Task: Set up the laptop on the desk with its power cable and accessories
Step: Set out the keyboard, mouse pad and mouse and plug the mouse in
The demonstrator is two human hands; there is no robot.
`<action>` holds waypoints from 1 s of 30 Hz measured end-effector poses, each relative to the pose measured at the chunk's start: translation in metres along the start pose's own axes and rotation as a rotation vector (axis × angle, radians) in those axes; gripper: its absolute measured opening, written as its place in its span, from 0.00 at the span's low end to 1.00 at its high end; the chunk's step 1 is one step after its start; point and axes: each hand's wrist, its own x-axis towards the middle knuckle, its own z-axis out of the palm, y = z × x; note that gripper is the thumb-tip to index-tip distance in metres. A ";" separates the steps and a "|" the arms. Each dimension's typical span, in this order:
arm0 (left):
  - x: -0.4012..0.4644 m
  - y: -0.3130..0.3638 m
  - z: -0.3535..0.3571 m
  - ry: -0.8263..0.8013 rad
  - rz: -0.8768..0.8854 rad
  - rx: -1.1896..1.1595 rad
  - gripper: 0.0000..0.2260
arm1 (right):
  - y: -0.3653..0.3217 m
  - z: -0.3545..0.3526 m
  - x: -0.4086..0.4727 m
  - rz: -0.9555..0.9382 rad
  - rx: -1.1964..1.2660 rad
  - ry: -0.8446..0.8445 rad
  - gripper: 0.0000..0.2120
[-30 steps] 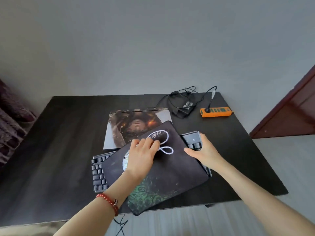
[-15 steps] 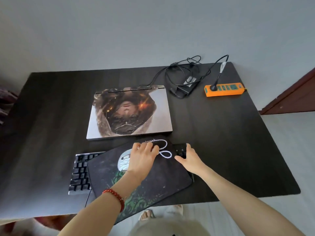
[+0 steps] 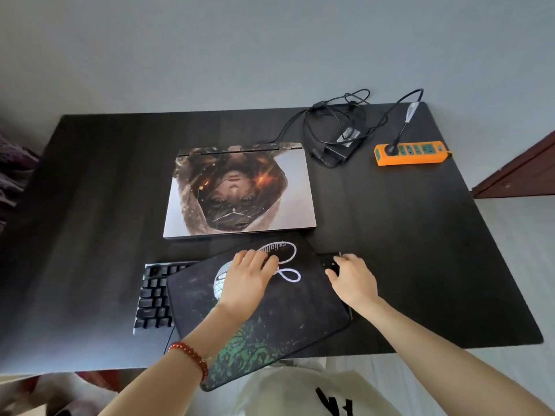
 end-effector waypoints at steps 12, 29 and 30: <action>-0.002 -0.028 -0.035 0.123 -0.180 -0.207 0.18 | -0.052 -0.021 -0.024 -0.111 0.220 0.225 0.07; 0.147 0.118 -0.018 0.049 -0.020 -0.274 0.23 | 0.184 -0.126 0.024 0.418 0.298 0.586 0.13; 0.160 0.131 -0.008 0.028 -0.038 -0.285 0.23 | 0.205 -0.126 0.033 0.443 0.320 0.560 0.14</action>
